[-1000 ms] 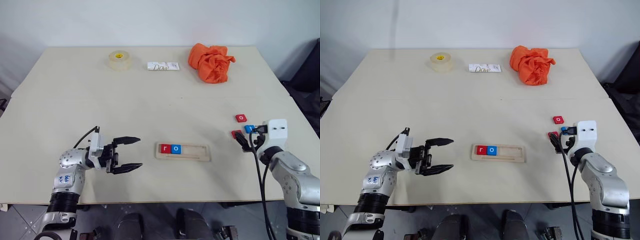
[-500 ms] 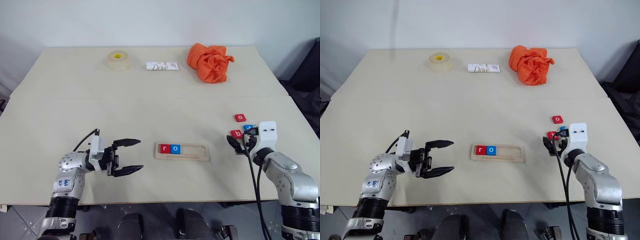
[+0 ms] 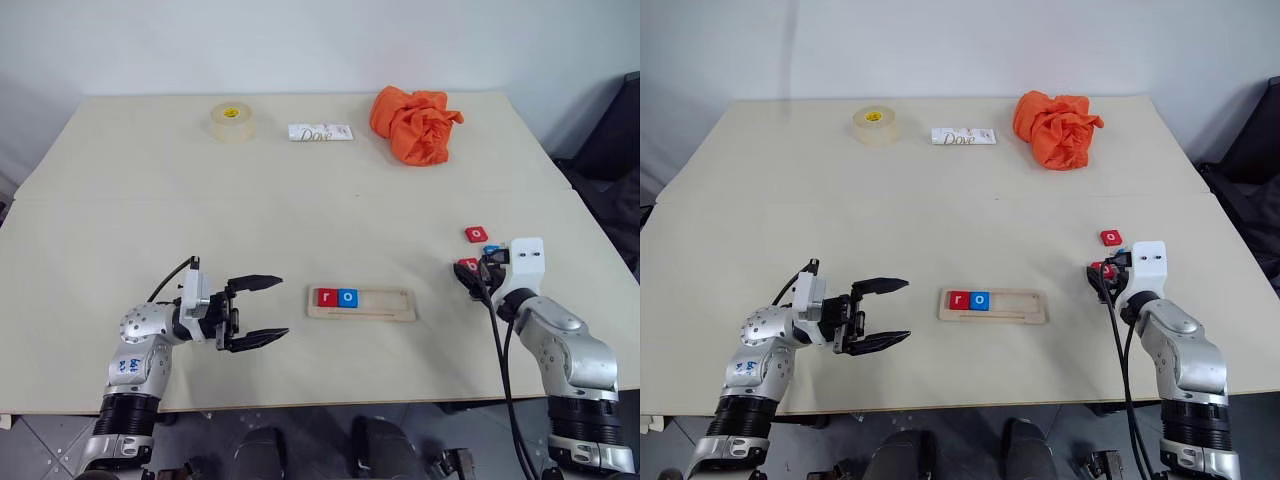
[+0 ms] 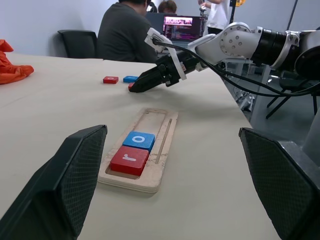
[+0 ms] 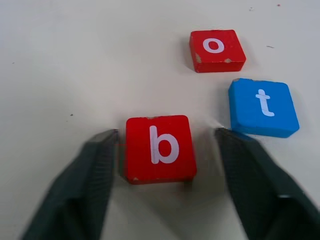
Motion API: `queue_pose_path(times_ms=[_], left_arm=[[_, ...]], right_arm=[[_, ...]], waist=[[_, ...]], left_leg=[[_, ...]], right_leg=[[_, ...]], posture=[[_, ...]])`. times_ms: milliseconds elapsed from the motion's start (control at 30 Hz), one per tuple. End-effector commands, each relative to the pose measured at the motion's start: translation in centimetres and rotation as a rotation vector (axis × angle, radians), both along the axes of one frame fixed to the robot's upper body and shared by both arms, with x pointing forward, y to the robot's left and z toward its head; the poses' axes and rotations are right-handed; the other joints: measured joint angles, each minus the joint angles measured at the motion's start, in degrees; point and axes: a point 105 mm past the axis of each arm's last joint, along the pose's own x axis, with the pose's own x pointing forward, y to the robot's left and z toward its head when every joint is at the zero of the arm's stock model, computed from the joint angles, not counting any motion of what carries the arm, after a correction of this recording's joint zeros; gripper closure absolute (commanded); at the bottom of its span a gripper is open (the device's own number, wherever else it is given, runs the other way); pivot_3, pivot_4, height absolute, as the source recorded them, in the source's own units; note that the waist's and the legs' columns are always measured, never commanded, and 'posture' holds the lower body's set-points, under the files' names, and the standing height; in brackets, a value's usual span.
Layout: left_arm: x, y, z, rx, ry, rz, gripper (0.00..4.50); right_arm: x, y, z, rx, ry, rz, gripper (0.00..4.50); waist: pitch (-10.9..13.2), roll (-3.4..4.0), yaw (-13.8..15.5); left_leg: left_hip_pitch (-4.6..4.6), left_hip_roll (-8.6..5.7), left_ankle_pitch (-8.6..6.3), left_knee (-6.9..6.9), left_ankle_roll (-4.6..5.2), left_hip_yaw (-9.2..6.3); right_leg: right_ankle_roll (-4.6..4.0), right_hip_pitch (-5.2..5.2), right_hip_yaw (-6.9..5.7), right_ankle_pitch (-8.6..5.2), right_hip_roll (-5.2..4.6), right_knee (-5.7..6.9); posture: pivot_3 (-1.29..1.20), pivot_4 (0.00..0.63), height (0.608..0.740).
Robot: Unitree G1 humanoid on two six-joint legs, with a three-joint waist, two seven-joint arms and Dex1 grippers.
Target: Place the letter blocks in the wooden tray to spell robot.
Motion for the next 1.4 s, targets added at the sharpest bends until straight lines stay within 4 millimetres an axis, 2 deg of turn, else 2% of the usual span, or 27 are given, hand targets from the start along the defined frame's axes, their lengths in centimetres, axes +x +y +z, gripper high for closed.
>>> queue_pose_path(times_ms=[33,67,233,300,567,667,900,1000,1200,1300,1400], left_arm=[[-0.4,0.6,0.7,-0.007,-0.032,0.003,0.0],[-0.5,0.6,0.7,-0.006,-0.032,0.004,0.0],[-0.4,1.0,0.7,0.002,-0.034,0.006,0.0],[-0.3,1.1,0.8,0.007,-0.032,-0.002,0.0],[-0.2,1.6,0.9,0.019,-0.009,-0.048,0.0],[-0.2,2.2,1.1,0.028,-0.006,-0.052,0.0],[-0.1,3.1,1.3,0.059,-0.009,-0.035,0.0],[-0.1,3.0,1.4,0.058,-0.016,-0.027,0.0],[-0.1,2.7,1.4,0.053,-0.019,-0.02,0.0],[0.0,2.5,1.4,0.048,-0.022,-0.016,0.0],[0.1,2.3,1.4,0.043,-0.026,-0.013,0.0]], right_arm=[[-0.7,0.9,-0.4,0.003,0.006,0.019,2.69],[-0.9,1.0,-0.2,0.002,-0.004,0.022,3.02],[-2.3,2.0,1.9,0.008,-0.082,0.019,3.04],[-4.0,2.7,2.2,0.007,-0.091,0.006,3.04],[-7.8,4.4,1.7,0.014,-0.059,-0.038,3.04],[-8.2,4.9,0.9,0.038,-0.036,-0.055,3.04],[-7.9,5.8,0.7,0.088,-0.031,-0.039,3.04],[-7.8,5.9,1.0,0.085,-0.051,-0.026,2.08],[-7.6,4.9,2.0,0.016,-0.083,0.036,0.01],[-7.3,4.3,2.7,-0.063,-0.082,0.135,0.01],[-6.9,3.6,3.4,-0.215,-0.075,0.239,0.01]], waist=[[0.0,0.0,-0.31],[0.0,0.0,-0.38],[0.0,0.0,-0.46],[0.0,0.02,-0.43],[-0.01,0.02,-0.38],[-0.01,0.02,-0.55],[-0.01,0.02,-0.5],[-0.01,0.02,-0.5],[-0.01,0.02,-0.49],[-0.01,0.01,-0.48],[0.0,0.01,-0.47]], left_leg=[[0.0,0.0,0.0,-0.02,0.0,0.0],[0.0,0.0,0.0,-0.04,0.0,0.0],[-0.01,-0.01,0.0,-0.1,0.0,0.01],[-0.01,-0.01,0.0,-0.16,-0.01,0.01],[-0.03,-0.03,0.0,-0.34,-0.04,0.0],[-0.03,-0.03,0.0,-0.38,-0.04,0.0],[-0.03,-0.02,0.0,-0.4,-0.04,-0.01],[-0.04,-0.03,-0.02,-0.42,-0.04,0.0],[-0.06,-0.03,-0.02,-0.42,-0.04,0.0],[-0.06,-0.04,-0.03,-0.4,-0.04,0.0],[-0.05,-0.04,-0.03,-0.39,-0.04,0.0]], right_leg=[[0.0,0.0,0.0,0.0,0.0,-0.01],[0.0,0.0,0.0,0.0,0.0,-0.03],[0.0,-0.03,0.0,0.0,-0.01,-0.06],[0.0,-0.05,0.0,0.0,-0.01,-0.08],[-0.02,-0.08,-0.02,-0.03,0.0,-0.25],[-0.02,-0.09,-0.02,-0.03,0.01,-0.29],[-0.04,-0.09,-0.02,-0.04,0.02,-0.31],[-0.04,-0.09,-0.02,-0.04,0.02,-0.35],[-0.03,-0.09,-0.03,-0.04,0.02,-0.37],[-0.03,-0.08,-0.03,-0.04,0.02,-0.37],[-0.02,-0.07,-0.03,-0.04,0.02,-0.37]], posture=[[0.0,0.15,0.74],[0.0,0.15,0.74],[0.0,0.15,0.74],[0.0,0.15,0.74],[0.0,0.15,0.74],[0.0,0.15,0.74],[0.0,0.15,0.74],[0.0,0.15,0.74],[0.0,0.15,0.74],[0.0,0.15,0.74],[0.0,0.15,0.74]])
